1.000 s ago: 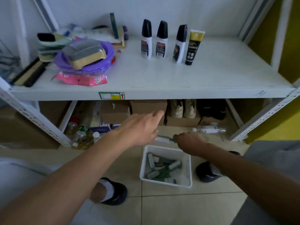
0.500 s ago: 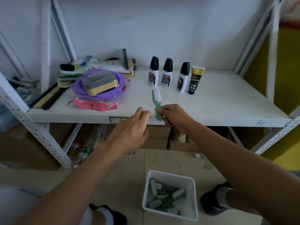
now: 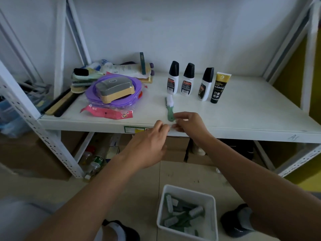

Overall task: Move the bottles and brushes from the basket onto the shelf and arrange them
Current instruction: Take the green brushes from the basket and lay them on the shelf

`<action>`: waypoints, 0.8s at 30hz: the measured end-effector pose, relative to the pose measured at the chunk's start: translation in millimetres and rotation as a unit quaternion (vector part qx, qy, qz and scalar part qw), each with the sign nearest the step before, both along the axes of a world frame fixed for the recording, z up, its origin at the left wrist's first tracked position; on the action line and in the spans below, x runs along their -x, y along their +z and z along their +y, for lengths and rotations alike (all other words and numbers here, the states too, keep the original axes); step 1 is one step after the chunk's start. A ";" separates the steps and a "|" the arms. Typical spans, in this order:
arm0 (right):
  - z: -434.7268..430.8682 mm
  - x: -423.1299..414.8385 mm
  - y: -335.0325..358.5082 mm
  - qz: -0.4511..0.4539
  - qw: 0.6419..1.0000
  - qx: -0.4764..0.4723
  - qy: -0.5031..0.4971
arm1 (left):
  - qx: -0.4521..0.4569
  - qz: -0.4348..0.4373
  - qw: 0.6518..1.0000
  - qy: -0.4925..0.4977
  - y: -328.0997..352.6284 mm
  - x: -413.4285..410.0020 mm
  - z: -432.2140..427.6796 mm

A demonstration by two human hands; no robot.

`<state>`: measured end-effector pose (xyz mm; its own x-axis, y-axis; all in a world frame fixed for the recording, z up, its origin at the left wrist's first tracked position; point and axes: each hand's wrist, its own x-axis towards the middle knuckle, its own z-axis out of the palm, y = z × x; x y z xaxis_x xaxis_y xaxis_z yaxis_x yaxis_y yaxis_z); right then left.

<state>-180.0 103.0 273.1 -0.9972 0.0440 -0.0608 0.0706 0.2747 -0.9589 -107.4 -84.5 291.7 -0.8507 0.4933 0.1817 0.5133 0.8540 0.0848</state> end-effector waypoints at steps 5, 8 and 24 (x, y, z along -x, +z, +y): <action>8.0 -32.1 -7.6 0.024 0.994 -0.105 0.023 | 0.036 -0.047 0.998 -0.001 -10.4 -4.7 6.6; 15.4 -46.9 -22.7 -0.010 0.985 -0.166 0.048 | 0.077 -0.090 0.993 0.000 -22.0 -9.4 7.3; 26.8 -89.9 -254.5 -0.297 0.839 -0.403 0.213 | 0.132 -0.166 0.976 -0.060 -84.6 -17.7 30.7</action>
<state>-90.1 129.8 18.6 -0.7369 -0.0430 -0.6746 0.2017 0.9385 -0.2802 -89.8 -53.8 207.0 -0.7747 0.5852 -0.2397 0.5923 0.8042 0.0489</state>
